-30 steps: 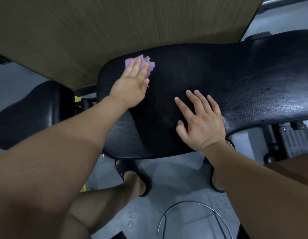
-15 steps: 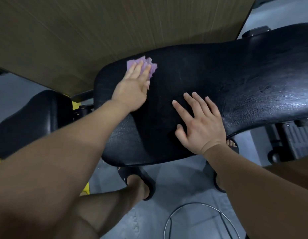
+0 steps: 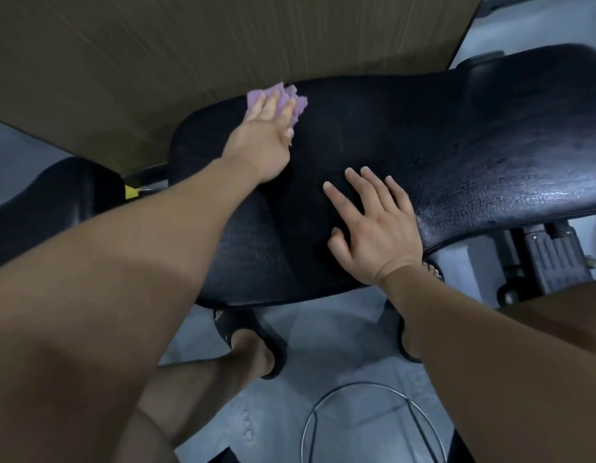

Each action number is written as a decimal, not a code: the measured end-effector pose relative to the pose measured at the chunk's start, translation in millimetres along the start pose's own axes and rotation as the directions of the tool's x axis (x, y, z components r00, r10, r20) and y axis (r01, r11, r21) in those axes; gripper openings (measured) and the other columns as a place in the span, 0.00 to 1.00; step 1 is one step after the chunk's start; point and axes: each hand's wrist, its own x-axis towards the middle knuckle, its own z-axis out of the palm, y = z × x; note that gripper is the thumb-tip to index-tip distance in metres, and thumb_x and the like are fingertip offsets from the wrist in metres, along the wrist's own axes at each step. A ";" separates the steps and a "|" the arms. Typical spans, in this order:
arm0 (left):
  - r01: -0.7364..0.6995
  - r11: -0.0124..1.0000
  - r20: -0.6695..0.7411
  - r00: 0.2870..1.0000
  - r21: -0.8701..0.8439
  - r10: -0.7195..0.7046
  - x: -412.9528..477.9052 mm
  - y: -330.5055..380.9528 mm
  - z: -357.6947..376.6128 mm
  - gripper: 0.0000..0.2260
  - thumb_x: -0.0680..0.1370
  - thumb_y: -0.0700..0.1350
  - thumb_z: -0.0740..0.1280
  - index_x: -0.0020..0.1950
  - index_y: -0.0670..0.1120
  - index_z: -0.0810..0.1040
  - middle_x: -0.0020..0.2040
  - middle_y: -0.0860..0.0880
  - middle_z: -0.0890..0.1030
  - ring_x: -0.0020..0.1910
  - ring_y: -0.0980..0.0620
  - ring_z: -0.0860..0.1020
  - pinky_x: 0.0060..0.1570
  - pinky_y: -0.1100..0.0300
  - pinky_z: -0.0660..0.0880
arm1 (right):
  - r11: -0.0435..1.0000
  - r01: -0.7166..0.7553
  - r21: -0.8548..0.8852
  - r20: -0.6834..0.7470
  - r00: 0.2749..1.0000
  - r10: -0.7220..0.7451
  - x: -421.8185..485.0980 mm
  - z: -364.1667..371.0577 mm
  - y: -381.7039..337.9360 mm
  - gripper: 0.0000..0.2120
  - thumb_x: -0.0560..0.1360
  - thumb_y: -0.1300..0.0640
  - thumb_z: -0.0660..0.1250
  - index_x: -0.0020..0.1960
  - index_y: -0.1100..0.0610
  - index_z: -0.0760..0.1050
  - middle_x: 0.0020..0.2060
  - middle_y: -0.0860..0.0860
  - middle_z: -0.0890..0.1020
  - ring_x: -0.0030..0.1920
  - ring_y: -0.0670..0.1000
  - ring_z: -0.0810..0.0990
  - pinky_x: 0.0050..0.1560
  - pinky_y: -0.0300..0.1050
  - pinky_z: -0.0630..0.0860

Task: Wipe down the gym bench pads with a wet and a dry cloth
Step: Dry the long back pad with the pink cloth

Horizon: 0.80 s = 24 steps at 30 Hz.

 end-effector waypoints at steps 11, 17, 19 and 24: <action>-0.033 0.999 0.016 0.999 0.042 0.032 -136.5 18.6 43.8 0.26 0.86 0.47 0.52 0.84 0.48 0.48 0.84 0.47 0.46 0.82 0.48 0.42 0.80 0.53 0.51 | 1.000 -0.019 -0.019 0.036 0.999 0.019 -3.9 -4.6 -2.9 0.31 0.76 0.43 0.57 0.78 0.47 0.67 0.78 0.55 0.67 0.80 0.55 0.61 0.80 0.56 0.53; 0.009 1.000 0.023 1.000 0.023 -0.010 -189.1 29.5 71.2 0.27 0.86 0.47 0.51 0.83 0.50 0.46 0.84 0.47 0.44 0.82 0.48 0.39 0.81 0.51 0.48 | 1.000 -0.025 -0.003 0.036 0.999 0.025 -2.6 -6.6 -3.2 0.31 0.76 0.44 0.57 0.78 0.49 0.68 0.78 0.55 0.68 0.80 0.56 0.61 0.80 0.57 0.54; 0.015 0.999 0.020 1.000 0.032 -0.015 -181.8 24.5 74.5 0.27 0.85 0.48 0.51 0.83 0.50 0.46 0.84 0.47 0.44 0.82 0.49 0.39 0.81 0.51 0.47 | 1.000 -0.024 0.000 0.030 0.999 0.024 -1.8 -6.4 -3.2 0.31 0.76 0.44 0.57 0.78 0.49 0.68 0.77 0.55 0.68 0.80 0.56 0.61 0.80 0.57 0.54; 0.027 0.997 -0.005 1.000 0.071 -0.027 -127.8 10.5 57.6 0.27 0.86 0.48 0.50 0.84 0.50 0.46 0.84 0.47 0.45 0.82 0.48 0.41 0.81 0.51 0.47 | 1.000 -0.019 -0.008 0.032 0.999 0.020 -0.4 -4.3 -1.3 0.31 0.76 0.44 0.57 0.79 0.49 0.67 0.78 0.55 0.67 0.80 0.55 0.60 0.80 0.57 0.54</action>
